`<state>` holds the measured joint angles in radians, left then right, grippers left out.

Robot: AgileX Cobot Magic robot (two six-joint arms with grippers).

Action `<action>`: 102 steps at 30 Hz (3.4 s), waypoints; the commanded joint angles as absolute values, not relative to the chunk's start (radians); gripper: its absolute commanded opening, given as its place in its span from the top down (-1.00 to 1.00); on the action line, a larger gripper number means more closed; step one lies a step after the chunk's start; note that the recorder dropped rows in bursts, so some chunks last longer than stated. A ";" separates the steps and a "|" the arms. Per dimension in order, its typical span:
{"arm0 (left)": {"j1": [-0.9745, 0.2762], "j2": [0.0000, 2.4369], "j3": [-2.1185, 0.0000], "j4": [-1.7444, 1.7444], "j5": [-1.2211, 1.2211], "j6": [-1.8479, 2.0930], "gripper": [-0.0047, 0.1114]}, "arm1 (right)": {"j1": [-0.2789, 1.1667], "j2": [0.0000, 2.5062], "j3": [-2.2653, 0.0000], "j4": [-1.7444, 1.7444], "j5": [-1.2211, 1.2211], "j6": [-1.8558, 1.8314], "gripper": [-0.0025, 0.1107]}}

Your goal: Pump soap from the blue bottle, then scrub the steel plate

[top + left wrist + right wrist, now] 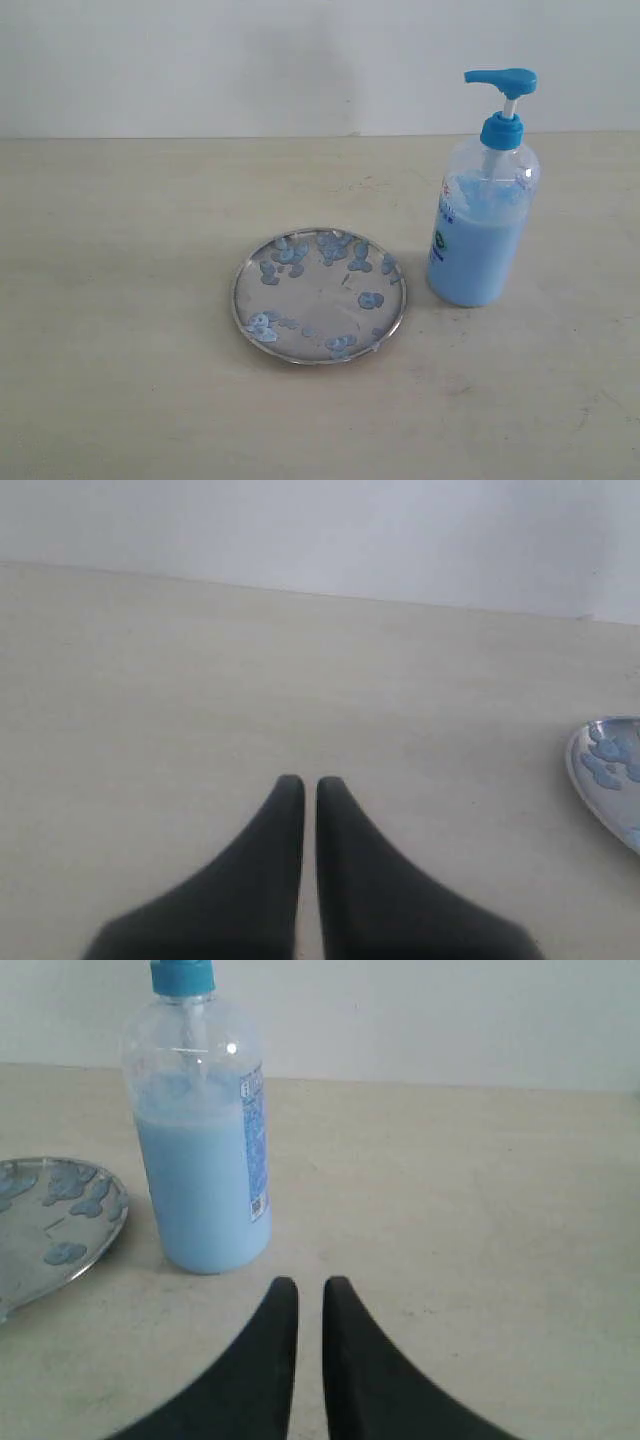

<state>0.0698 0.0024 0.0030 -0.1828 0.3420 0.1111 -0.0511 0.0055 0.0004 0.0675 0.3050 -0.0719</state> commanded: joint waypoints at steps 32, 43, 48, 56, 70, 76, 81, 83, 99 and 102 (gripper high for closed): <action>0.068 0.000 0.000 -0.193 0.334 0.106 0.84 | -0.049 0.972 -0.140 -0.469 -0.489 0.481 0.46; 0.068 0.000 0.000 -0.193 0.334 0.106 0.84 | -0.049 1.404 -0.315 -0.537 -0.656 0.269 -0.88; 0.068 0.000 0.000 -0.193 0.334 0.106 0.84 | -0.049 1.526 -0.369 -0.495 -0.760 0.205 -0.88; 0.068 0.000 0.000 -0.193 0.334 0.106 0.84 | -0.049 1.762 -0.483 -0.405 -0.967 0.041 -0.88; 0.068 0.000 0.000 -0.193 0.334 0.106 0.84 | -0.049 2.037 -0.705 -0.405 -1.027 0.054 -0.81; 0.068 0.000 0.000 -0.193 0.334 0.106 0.84 | -0.049 2.050 -0.730 -0.434 -1.013 0.080 0.39; 0.068 0.000 0.000 -0.193 0.334 0.106 0.84 | -0.049 2.050 -0.730 -0.507 -1.013 0.080 0.96; 0.068 0.000 0.000 -0.193 0.334 0.106 0.84 | -0.049 2.050 -0.730 -0.509 -1.013 0.080 0.96; 0.068 0.000 0.000 -0.193 0.334 0.106 0.84 | -0.049 2.050 -0.730 -0.696 -1.011 -0.146 0.96; 0.068 0.000 0.000 -0.161 0.310 0.139 0.84 | -0.049 2.050 -0.730 -0.696 -1.000 -0.146 0.96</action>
<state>0.0698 0.0024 0.0030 -0.1828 0.3383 0.1111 -0.0492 2.0522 -0.7308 -0.6701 -1.0550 -0.1264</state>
